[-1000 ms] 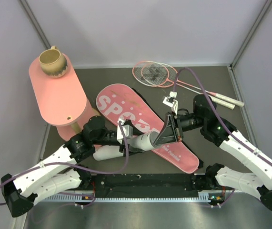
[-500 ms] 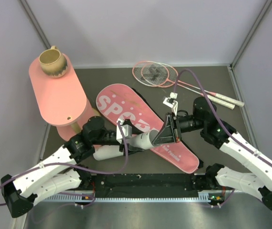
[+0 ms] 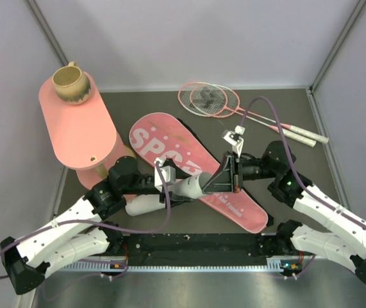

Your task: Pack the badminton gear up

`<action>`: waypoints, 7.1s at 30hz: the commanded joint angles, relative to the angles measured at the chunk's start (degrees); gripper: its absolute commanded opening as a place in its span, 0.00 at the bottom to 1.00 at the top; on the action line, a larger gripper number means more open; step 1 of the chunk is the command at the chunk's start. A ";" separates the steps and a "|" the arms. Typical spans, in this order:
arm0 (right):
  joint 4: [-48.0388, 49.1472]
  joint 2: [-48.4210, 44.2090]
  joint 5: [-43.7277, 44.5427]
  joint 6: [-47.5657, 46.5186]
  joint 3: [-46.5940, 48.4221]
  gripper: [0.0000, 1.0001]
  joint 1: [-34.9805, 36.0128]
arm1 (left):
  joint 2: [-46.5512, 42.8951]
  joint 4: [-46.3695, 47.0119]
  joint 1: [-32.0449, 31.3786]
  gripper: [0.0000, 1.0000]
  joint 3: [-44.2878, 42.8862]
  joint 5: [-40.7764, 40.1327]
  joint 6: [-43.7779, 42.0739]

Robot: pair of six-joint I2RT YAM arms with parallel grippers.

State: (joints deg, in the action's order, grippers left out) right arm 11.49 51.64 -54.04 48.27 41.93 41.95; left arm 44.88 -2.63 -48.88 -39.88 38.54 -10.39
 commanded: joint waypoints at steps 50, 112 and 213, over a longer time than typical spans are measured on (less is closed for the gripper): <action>9.79 2.85 47.01 -21.29 -4.67 0.92 15.26 | 9.26 21.26 -0.34 0.05 -15.84 -30.27 48.26; -50.77 45.56 87.52 -53.29 22.84 0.26 -25.08 | -6.30 0.09 -0.51 0.76 -7.23 -45.48 5.65; -5.33 21.84 30.49 -30.17 -9.24 0.47 -18.49 | 74.90 -40.86 4.94 0.67 -57.40 -61.30 77.53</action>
State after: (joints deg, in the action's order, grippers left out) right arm 6.26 75.55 -26.96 20.16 33.21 24.05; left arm 115.31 -32.40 -43.29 -90.00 -16.21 61.63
